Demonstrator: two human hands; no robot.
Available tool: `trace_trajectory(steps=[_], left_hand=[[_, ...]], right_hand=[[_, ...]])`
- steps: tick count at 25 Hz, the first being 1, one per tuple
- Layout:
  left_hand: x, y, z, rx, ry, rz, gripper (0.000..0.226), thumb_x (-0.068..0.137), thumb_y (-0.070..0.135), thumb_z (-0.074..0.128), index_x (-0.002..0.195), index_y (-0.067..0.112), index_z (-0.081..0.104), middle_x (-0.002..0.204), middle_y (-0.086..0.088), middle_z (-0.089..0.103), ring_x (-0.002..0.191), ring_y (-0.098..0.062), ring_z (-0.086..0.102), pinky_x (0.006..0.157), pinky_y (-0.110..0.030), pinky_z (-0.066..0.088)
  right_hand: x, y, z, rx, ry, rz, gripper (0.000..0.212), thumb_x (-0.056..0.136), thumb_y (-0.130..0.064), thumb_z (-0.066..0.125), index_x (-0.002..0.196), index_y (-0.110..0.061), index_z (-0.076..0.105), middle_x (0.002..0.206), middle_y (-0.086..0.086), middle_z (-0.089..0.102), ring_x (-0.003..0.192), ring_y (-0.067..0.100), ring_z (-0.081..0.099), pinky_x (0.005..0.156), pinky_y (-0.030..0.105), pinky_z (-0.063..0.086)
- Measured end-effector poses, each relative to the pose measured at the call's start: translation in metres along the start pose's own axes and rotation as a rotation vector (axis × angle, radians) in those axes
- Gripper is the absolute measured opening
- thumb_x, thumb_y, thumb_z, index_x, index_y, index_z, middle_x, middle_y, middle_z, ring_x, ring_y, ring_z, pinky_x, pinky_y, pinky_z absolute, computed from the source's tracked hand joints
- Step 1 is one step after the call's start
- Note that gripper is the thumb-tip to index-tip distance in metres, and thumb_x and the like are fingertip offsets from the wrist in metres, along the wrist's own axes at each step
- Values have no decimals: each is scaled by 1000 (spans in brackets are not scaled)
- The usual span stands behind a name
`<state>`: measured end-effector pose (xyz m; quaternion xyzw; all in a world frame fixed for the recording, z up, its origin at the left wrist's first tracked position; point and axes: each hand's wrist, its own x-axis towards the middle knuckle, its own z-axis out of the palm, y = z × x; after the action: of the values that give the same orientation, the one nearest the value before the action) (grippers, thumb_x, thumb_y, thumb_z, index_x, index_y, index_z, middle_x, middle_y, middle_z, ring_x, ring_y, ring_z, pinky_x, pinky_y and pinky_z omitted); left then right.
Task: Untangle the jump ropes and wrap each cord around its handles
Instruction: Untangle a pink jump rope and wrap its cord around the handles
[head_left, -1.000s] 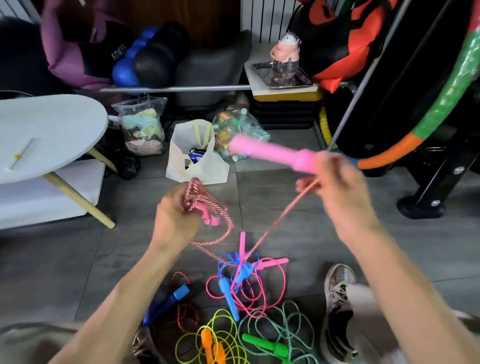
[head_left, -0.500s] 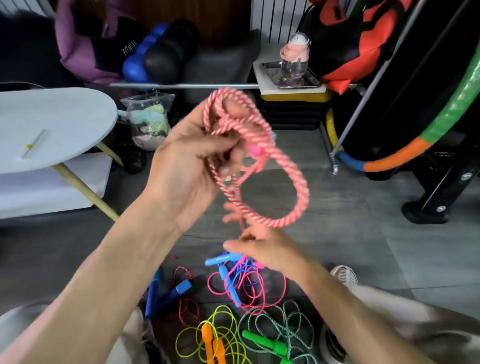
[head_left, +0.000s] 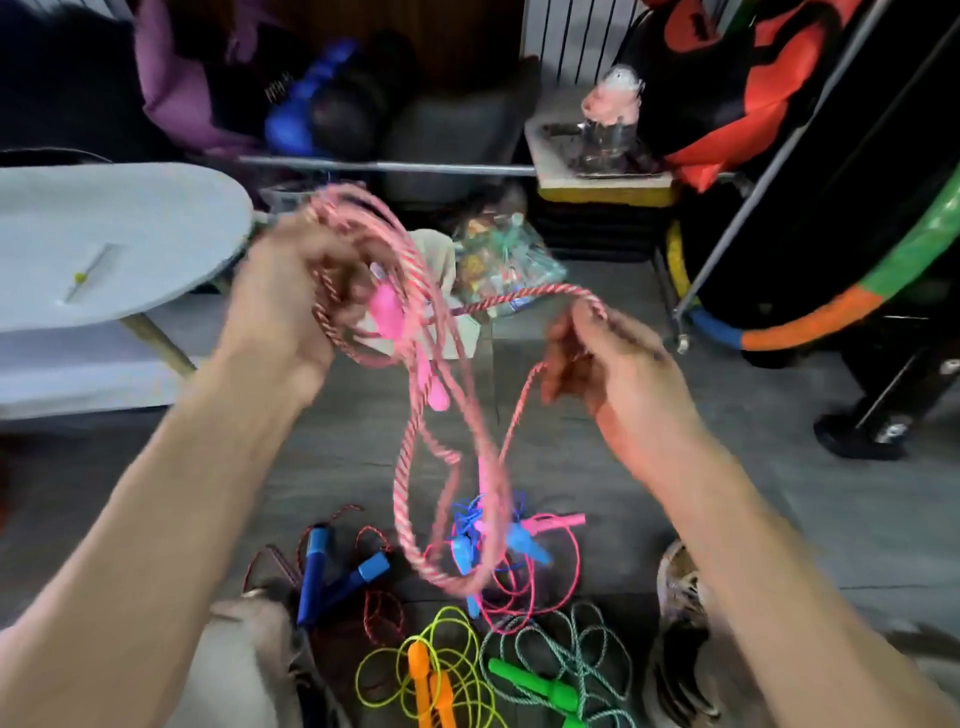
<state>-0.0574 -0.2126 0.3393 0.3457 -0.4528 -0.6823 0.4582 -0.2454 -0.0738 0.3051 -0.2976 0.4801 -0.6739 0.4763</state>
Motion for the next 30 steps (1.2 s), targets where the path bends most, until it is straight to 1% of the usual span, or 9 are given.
trace_trajectory(steps=[3,7,9,12,17,21,25,28,30], left_hand=[[-20,-25,23,275,-162,-32,26,60,4,53,79,10,69,71,-7,67,61,-21,47,55,-29,28],[-33,-41,36,482,-685,-142,51,66,3,70,117,7,63,105,-11,65,94,-21,56,82,-36,43],[-46,-50,45,747,-803,-113,36,77,23,78,109,11,68,93,1,69,82,-9,60,77,-28,48],[-47,-62,50,919,-620,15,45,92,50,56,79,9,70,59,7,60,53,-7,46,51,-26,36],[-29,-41,44,676,-248,65,41,95,30,60,72,-3,64,53,-3,64,45,-8,50,47,-19,36],[1,-44,37,920,-221,145,38,93,36,63,67,8,64,58,-18,64,48,-28,55,53,-26,38],[41,-91,10,1175,-349,-54,35,91,37,63,77,5,66,60,-2,65,53,-20,59,49,-21,40],[62,-144,-19,1299,-452,-230,28,91,38,58,74,18,66,71,7,72,78,-19,71,69,-23,51],[75,-180,-38,1473,-353,-232,19,87,38,63,73,26,60,82,3,68,92,-26,67,81,-32,50]], right_hand=[[-5,-27,8,256,-187,-11,27,94,-24,44,76,-11,59,56,4,49,49,22,50,53,30,46],[-6,-35,22,495,-347,19,27,100,-31,32,86,-15,49,57,-2,43,49,14,44,52,25,42],[-3,-48,19,597,-380,-7,30,103,-32,27,89,-17,48,59,-4,45,51,11,42,52,22,41],[2,-57,8,383,-246,-16,27,99,-32,39,88,-14,55,65,0,54,54,14,49,54,26,45],[2,-23,-34,-573,264,111,12,91,-25,62,83,-18,68,86,9,72,62,19,61,62,40,53],[-6,-4,-41,-1210,136,108,20,88,-39,62,105,-27,62,95,-10,66,88,17,62,80,30,45],[-8,20,-42,-1277,31,135,15,89,-36,63,97,-24,64,90,-10,67,91,15,63,76,27,44],[-1,62,-59,-1326,-31,244,14,89,-36,61,92,-24,66,90,-9,68,89,16,64,78,29,49],[6,98,-85,-1354,-84,380,13,88,-33,59,89,-22,67,93,-4,70,91,21,65,80,31,51]])
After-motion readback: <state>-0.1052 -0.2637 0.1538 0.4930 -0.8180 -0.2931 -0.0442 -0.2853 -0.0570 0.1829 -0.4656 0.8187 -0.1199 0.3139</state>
